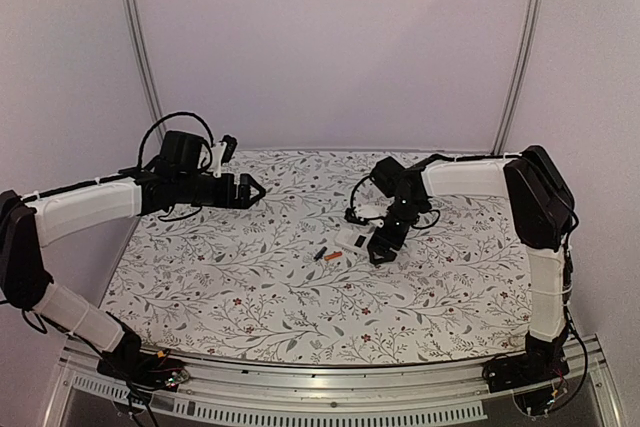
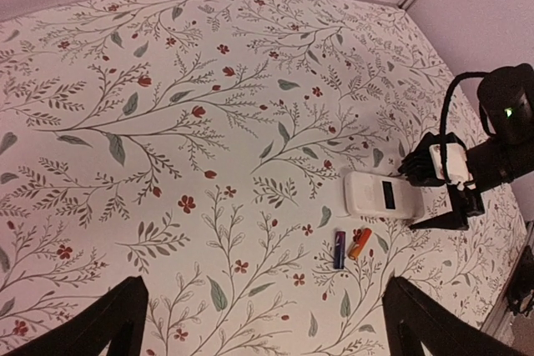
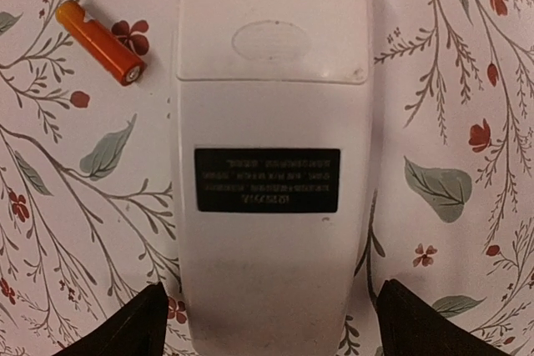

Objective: Load the batteries into the remote control
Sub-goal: Pick up the remote control from the center of the board, then pass from the right arm to the left

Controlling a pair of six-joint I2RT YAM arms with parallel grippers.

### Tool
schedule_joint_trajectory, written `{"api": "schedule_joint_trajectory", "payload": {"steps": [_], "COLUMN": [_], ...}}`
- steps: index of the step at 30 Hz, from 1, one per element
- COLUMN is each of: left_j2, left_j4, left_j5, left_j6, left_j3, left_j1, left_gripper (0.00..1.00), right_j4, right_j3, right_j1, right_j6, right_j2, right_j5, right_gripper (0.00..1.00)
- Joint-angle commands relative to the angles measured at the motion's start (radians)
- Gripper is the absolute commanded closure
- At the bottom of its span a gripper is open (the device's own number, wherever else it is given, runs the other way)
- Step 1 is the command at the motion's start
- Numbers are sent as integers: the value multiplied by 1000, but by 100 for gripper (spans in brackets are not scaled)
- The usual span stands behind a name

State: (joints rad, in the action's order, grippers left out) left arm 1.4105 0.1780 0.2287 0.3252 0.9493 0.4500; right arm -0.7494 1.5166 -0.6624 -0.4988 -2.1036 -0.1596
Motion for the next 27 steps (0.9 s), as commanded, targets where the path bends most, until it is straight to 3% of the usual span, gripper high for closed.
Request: {"api": "schedule_joint_trajectory", "payload": {"steps": [1,14,20,27], "left_j2": [21,19,-3,10], "left_j4": [-5,-22,-19,-49], "left_j5": [-5,45,120,359], "left_j6": [2,28,89,220], "left_j3": [20,51,61,29], "left_j1": [10,10,11,34], "left_gripper": [0,0,1,15], "right_j4": [-40,-40,-38,-68], "right_j3": [24,6,-3,-25], "right_j1": [-18,-23,-75,-204], "right_j6": [-21,-62,-79,-113], "right_j2": [-39,52,218,360], "right_j5": [61,41,53,148], "right_gripper": [16,57,60,61]}}
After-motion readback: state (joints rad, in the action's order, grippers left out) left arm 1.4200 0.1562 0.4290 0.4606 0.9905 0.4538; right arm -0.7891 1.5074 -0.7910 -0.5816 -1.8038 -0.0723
